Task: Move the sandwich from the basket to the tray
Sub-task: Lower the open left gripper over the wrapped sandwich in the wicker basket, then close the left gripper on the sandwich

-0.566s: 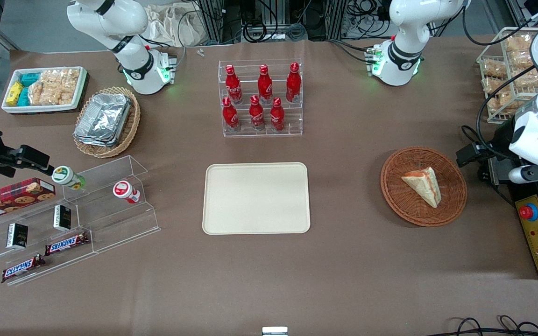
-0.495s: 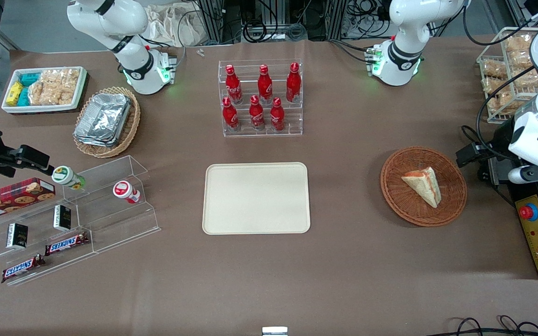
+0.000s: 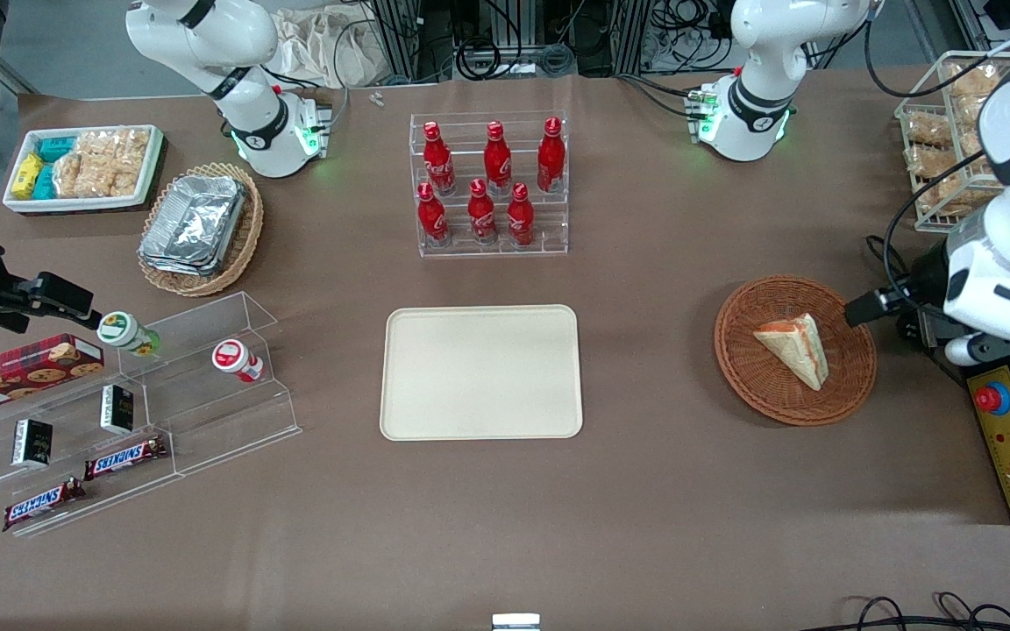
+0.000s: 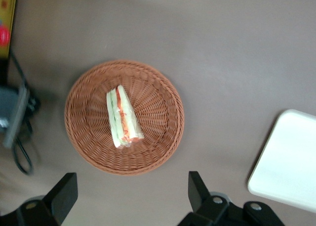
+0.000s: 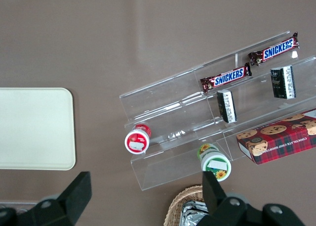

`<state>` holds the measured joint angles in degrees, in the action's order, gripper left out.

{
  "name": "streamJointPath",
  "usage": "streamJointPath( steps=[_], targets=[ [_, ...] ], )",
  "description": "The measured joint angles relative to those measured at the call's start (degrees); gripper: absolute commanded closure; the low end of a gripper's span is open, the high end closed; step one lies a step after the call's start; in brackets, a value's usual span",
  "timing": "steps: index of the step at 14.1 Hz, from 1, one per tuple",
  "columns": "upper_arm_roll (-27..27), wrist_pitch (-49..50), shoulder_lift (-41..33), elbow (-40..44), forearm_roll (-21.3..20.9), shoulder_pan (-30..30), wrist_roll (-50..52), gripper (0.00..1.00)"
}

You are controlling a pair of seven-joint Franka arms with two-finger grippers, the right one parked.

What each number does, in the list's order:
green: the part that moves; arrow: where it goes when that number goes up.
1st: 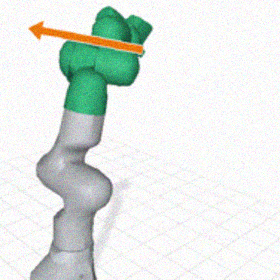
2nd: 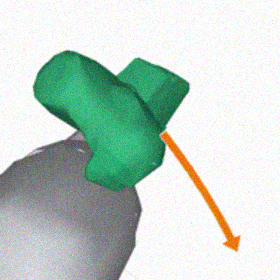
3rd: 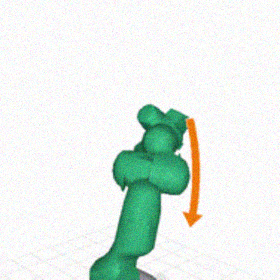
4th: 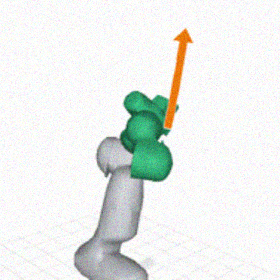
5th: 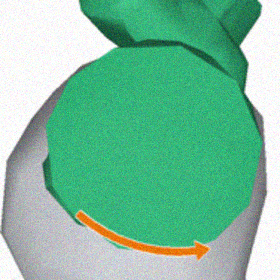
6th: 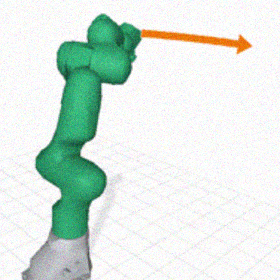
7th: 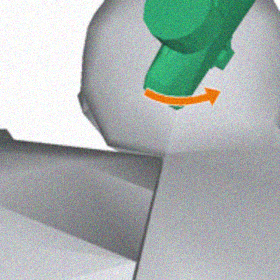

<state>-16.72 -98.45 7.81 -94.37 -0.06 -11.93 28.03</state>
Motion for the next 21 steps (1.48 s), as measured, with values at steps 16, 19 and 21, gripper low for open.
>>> streamJointPath(
  steps=[16,19,21],
  targets=[
    [5.83,-32.79,3.05,-31.53,-2.64,0.03,15.07,0.02],
    [5.78,-35.82,4.93,-31.63,-2.72,0.12,16.05,0.02],
    [5.78,-37.35,6.08,-31.83,-2.73,0.12,16.42,0.02]
  ],
)
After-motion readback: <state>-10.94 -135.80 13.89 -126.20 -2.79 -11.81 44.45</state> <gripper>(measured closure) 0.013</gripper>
